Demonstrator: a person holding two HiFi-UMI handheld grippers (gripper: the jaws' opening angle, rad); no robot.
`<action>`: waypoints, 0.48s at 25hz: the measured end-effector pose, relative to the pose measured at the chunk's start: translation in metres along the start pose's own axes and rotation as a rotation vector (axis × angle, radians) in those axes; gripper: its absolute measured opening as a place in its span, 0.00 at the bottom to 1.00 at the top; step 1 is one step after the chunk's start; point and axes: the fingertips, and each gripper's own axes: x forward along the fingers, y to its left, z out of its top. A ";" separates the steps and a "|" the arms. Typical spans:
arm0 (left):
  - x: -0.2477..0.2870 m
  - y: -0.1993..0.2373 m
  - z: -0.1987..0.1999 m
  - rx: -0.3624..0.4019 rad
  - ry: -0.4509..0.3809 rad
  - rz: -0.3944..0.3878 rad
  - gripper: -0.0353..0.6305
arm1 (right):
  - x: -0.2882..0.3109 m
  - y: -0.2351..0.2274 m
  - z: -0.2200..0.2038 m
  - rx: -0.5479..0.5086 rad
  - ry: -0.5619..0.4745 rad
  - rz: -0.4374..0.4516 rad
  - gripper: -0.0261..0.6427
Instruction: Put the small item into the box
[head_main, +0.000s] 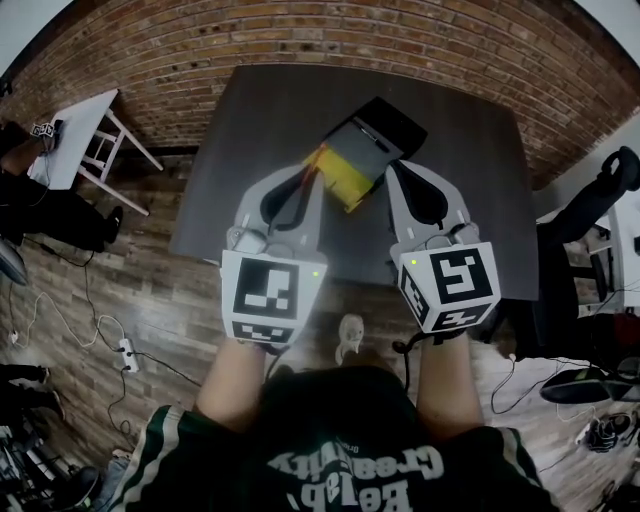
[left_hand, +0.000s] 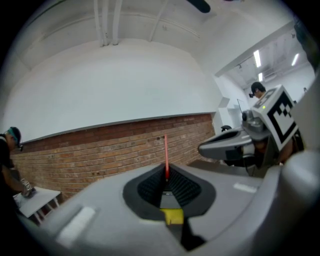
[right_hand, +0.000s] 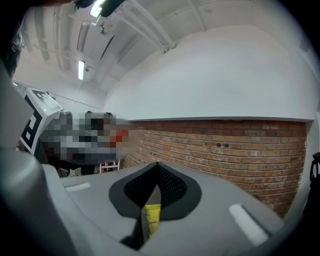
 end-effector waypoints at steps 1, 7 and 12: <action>0.005 0.000 0.000 0.000 0.002 0.000 0.07 | 0.003 -0.003 0.000 0.000 -0.001 0.003 0.05; 0.025 0.001 -0.002 -0.004 0.014 0.003 0.07 | 0.017 -0.016 -0.004 0.008 -0.002 0.020 0.05; 0.038 0.002 0.002 -0.007 0.016 0.019 0.07 | 0.024 -0.029 -0.003 0.012 -0.006 0.034 0.05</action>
